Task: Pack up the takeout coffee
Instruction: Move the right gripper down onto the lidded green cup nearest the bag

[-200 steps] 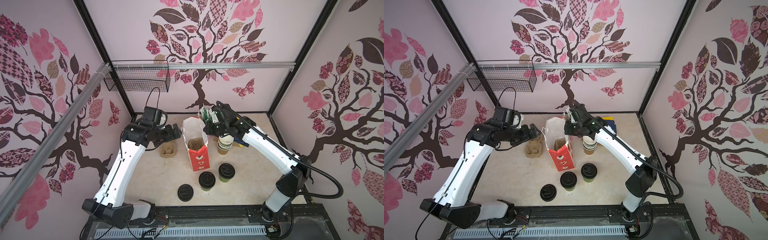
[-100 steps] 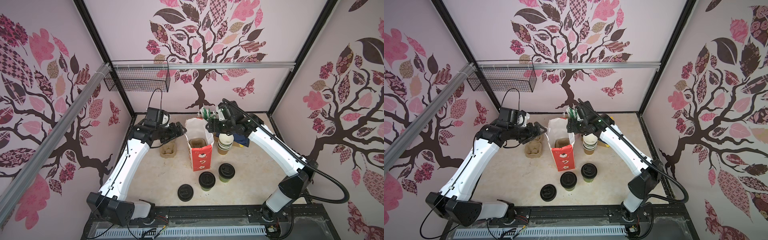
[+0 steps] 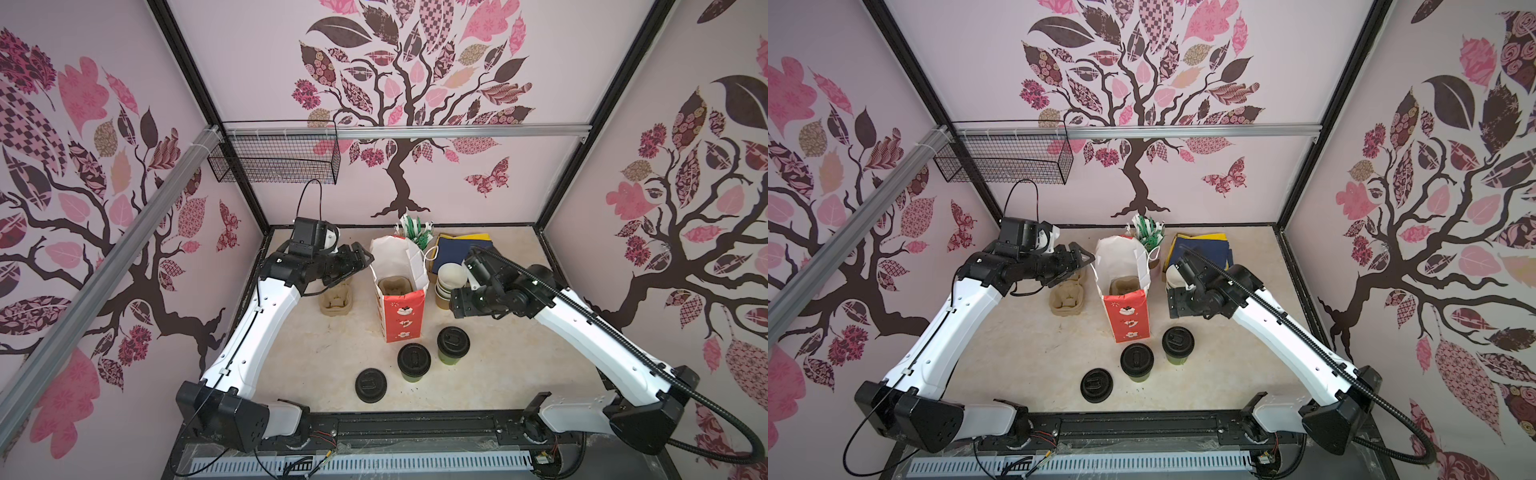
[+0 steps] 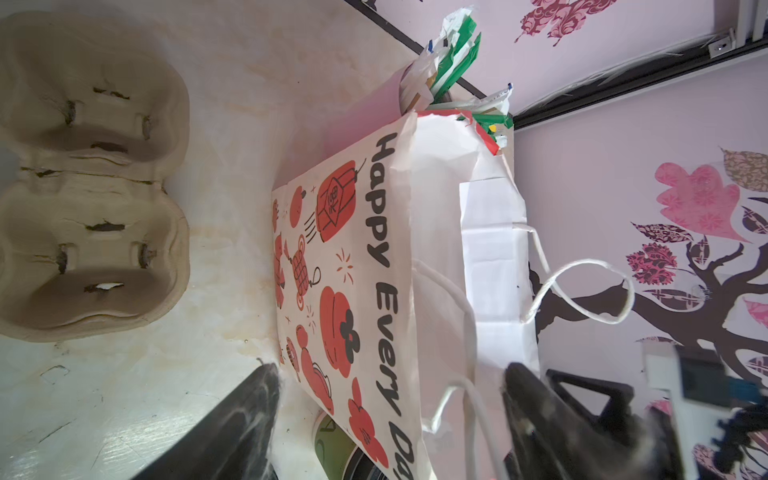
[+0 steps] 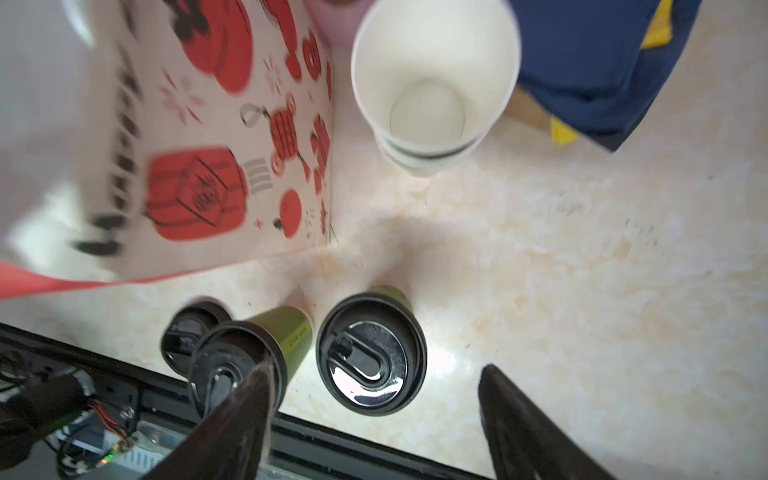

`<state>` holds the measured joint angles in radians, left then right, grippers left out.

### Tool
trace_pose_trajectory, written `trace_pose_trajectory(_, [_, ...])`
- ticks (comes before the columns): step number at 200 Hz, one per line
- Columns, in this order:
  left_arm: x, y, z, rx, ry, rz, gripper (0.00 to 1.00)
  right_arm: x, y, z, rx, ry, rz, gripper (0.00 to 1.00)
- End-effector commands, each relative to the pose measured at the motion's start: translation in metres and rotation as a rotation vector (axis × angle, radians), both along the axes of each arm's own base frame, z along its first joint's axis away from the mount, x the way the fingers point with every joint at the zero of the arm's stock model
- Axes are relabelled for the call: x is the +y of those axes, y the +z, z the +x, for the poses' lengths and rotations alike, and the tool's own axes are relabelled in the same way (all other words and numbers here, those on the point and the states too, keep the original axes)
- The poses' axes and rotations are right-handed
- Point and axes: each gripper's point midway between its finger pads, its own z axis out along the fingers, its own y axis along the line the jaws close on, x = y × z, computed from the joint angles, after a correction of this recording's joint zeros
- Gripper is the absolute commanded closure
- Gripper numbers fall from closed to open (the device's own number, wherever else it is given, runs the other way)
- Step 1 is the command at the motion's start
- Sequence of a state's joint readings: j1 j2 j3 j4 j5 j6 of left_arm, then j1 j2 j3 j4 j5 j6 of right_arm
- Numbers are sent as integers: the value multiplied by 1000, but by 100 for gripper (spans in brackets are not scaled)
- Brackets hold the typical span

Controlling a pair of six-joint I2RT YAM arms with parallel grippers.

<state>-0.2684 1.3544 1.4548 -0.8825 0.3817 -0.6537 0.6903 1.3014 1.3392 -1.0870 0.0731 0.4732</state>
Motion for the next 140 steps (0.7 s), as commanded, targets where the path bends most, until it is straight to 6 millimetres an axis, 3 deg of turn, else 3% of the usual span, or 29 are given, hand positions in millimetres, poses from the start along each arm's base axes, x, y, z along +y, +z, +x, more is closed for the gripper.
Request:
trace_pose_trajectory(1, [3, 6, -2, -41, 10, -6, 16, -6, -25, -21, 79, -15, -3, 18])
trace_pose_trajectory(57, [0, 7, -1, -46, -2, -22, 19, -1, -60, -36, 158, 29, -57, 14])
trace_pose_trajectory(140, [0, 4, -1, -43, -4, -21, 25, 10, -69, -39, 163, 66, -118, 6])
